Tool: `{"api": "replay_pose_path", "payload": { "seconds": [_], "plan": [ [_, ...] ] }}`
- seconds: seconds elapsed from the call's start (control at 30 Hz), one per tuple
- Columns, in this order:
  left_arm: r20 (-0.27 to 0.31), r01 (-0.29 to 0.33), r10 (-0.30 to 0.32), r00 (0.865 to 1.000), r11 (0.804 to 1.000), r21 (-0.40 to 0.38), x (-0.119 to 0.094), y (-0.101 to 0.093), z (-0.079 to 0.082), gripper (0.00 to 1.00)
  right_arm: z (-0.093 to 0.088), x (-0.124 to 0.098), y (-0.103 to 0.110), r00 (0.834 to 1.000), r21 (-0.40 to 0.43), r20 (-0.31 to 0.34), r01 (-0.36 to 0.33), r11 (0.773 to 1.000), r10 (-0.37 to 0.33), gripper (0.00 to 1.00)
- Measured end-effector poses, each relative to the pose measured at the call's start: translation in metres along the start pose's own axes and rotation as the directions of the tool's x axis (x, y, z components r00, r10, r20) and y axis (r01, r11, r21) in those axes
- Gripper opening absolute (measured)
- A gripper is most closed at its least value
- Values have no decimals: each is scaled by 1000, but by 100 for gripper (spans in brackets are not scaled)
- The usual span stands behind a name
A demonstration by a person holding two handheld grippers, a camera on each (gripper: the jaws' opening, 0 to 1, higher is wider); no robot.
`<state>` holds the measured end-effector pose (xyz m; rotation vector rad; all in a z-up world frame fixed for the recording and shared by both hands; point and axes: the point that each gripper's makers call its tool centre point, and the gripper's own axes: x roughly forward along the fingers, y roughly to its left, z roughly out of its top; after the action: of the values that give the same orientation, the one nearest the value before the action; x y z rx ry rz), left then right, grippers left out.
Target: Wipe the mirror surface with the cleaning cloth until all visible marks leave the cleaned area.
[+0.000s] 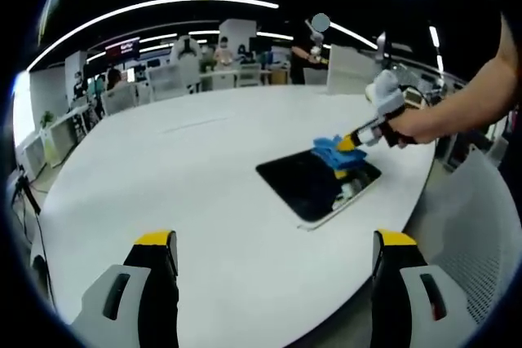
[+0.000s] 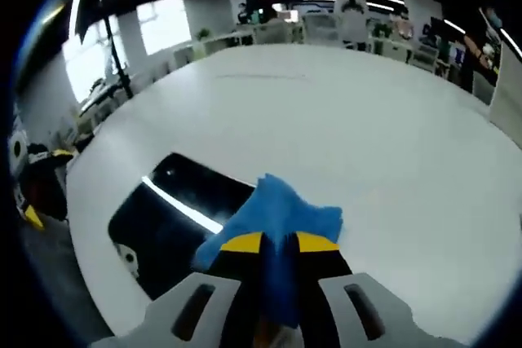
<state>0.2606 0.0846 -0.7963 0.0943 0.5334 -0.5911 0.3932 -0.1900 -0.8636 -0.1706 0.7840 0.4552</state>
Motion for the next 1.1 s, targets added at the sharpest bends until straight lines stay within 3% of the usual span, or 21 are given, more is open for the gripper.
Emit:
{"api": "replay_pose_path", "payload": {
  "seconds": [0.1, 0.37, 0.53, 0.73, 0.9, 1.1],
  "plan": [
    [5, 2, -2, 1000, 1000, -2, 0, 0, 1, 99, -2, 2, 1, 1000, -8, 8, 0, 1000, 0, 1],
    [8, 2, -2, 1000, 1000, 0, 0, 0, 1, 99, 3, 5, 2, 1000, 48, 12, -2, 999, 1, 2],
    [10, 4, -4, 1000, 1000, -1, 0, 0, 1, 99, 6, 8, 10, 1000, 40, 15, -4, 999, 3, 2],
    [13, 3, -3, 1000, 1000, -1, 0, 0, 2, 99, 15, 16, 30, 998, 35, 20, -55, 998, 55, 10],
    [17, 2, -2, 1000, 1000, -3, 0, 0, 2, 99, 20, 24, 35, 1000, 36, 16, -25, 999, 24, 2],
    [17, 3, -3, 1000, 1000, -3, 0, 0, 3, 99, 23, 26, 43, 1000, 49, 14, -28, 998, 27, 1]
  ]
}}
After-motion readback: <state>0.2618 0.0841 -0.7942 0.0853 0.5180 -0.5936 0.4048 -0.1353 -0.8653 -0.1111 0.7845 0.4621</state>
